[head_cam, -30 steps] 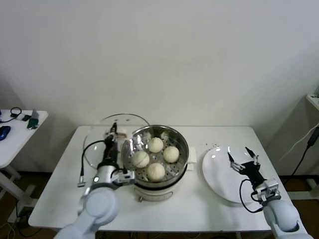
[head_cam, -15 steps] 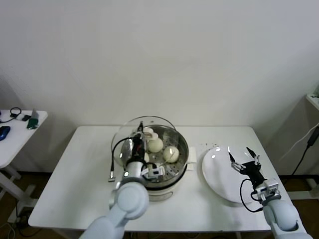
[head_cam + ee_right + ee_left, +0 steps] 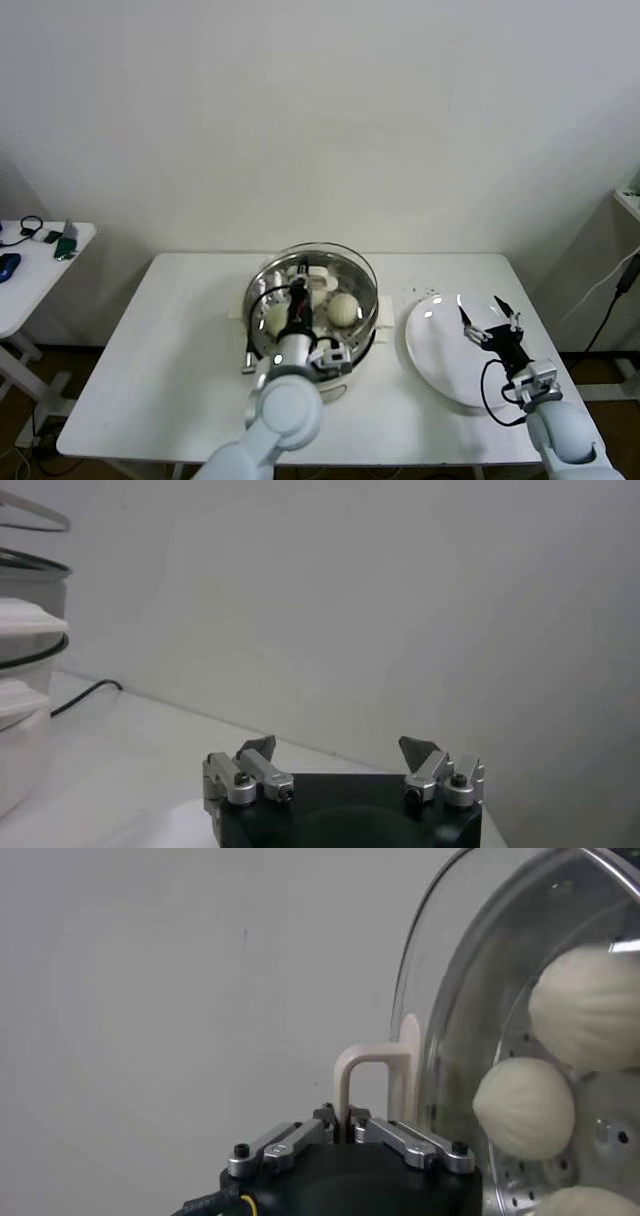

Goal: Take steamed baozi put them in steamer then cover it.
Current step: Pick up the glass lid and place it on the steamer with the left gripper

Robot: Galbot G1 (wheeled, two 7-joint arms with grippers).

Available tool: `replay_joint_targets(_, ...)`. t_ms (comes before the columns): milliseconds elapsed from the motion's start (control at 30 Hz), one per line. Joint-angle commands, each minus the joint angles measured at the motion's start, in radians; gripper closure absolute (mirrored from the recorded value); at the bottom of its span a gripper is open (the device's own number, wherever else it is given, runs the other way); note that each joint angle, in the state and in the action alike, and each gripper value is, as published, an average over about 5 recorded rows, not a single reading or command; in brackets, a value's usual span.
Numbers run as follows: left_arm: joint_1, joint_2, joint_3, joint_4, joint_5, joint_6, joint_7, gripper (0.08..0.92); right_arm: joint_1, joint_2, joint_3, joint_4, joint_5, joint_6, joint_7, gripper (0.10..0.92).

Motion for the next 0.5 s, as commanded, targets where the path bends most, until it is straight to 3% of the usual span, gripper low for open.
replay_joint_targets(33, 0.017, -0.025, 0.013, 0.019, 0.07, -0.02, 0.013, 0.85, 0.002, 0.003, 0.001, -0.003, -0.005, 0.003, -0.001, 0.203)
replay_joint_targets(500, 0.026, -0.02, -0.001, 0.046, 0.103, -0.051, 0.025, 0.85, 0.001, 0.005, 0.009, -0.004, -0.005, 0.007, -0.004, 0.203)
